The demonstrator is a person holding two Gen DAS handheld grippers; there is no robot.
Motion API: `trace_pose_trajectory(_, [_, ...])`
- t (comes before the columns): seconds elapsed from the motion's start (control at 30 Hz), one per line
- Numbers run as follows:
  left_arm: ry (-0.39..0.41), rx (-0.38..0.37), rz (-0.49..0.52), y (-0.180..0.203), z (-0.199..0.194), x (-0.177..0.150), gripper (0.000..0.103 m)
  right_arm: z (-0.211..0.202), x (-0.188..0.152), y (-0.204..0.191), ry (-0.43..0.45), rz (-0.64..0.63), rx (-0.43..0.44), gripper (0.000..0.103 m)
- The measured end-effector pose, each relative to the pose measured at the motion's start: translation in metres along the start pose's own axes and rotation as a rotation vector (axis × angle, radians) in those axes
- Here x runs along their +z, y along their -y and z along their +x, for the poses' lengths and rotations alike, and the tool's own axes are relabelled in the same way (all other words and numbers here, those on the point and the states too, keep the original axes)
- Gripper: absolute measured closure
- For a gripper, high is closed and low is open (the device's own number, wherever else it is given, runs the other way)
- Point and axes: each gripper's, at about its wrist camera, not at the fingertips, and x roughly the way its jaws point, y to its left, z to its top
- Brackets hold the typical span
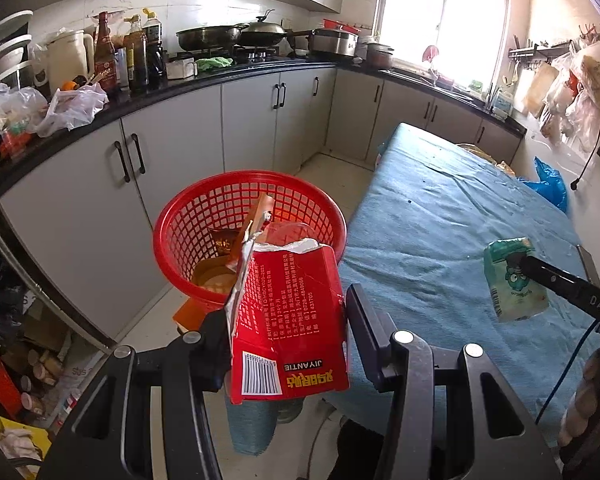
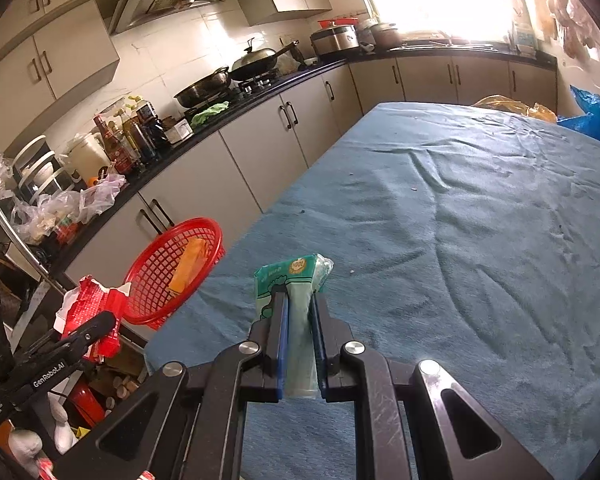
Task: Collect trash
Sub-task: 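Carry the wrapper and tissue pack over the red basket with both tools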
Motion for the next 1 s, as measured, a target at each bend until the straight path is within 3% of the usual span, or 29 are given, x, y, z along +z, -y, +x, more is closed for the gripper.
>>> trace_pose_trajectory(0.63, [0.019, 0.040, -0.012, -0.014, -0.008, 0.001, 0.054, 0.002, 0.002, -0.027, 0.001, -0.063, 0.058, 0.091])
trace_pose_trajectory(1.0, [0.062, 0.019, 0.004, -0.009, -0.046, -0.012, 0.053, -0.027, -0.016, -0.021, 0.029, -0.020, 0.054, 0.090])
